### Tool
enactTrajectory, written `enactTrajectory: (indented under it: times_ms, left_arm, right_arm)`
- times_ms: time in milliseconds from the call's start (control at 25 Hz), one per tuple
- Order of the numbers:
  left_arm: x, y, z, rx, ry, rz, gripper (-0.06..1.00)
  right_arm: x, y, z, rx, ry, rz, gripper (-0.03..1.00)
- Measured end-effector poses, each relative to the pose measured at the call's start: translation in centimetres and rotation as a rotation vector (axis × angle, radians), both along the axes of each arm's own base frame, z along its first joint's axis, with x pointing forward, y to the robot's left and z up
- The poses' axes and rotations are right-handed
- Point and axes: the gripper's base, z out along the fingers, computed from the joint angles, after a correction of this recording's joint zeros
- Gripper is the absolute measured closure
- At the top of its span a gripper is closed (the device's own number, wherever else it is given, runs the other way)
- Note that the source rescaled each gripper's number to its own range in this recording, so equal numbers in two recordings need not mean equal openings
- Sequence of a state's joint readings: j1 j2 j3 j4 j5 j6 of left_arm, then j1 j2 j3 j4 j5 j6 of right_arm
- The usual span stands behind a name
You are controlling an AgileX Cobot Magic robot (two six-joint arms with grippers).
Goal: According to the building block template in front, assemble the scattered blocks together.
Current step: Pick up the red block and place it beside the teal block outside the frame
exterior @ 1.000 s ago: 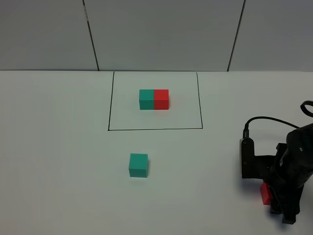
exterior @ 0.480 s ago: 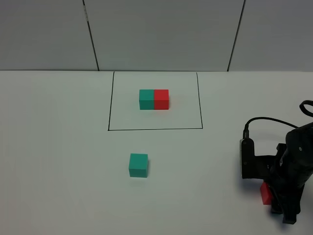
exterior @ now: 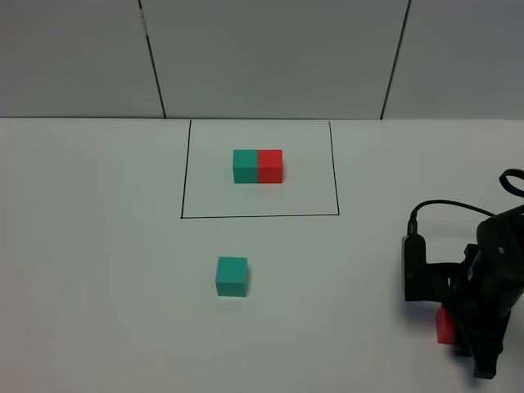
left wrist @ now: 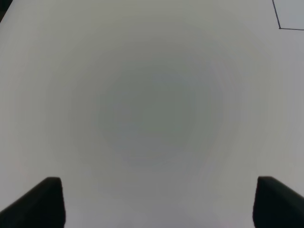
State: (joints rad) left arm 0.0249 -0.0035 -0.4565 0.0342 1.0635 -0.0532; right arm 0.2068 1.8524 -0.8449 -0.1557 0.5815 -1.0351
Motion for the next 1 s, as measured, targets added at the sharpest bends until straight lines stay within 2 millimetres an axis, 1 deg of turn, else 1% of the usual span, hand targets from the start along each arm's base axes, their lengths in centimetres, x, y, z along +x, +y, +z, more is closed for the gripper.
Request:
enactTrajectory:
  times_ms: [80, 400, 1000]
  left_arm:
    - [0.00, 0.00, 0.00, 0.000, 0.000, 0.000, 0.02]
    - [0.00, 0.00, 0.00, 0.000, 0.000, 0.000, 0.02]
    - [0.00, 0.00, 0.00, -0.001, 0.000, 0.001, 0.02]
  right_arm:
    - [0.04, -0.02, 0.00, -0.002, -0.004, 0.005, 0.55]
    - [0.37, 0.04, 0.04, 0.002, -0.039, 0.020, 0.55]
    - [0.36, 0.09, 0.23, 0.005, -0.046, 0.002, 0.55]
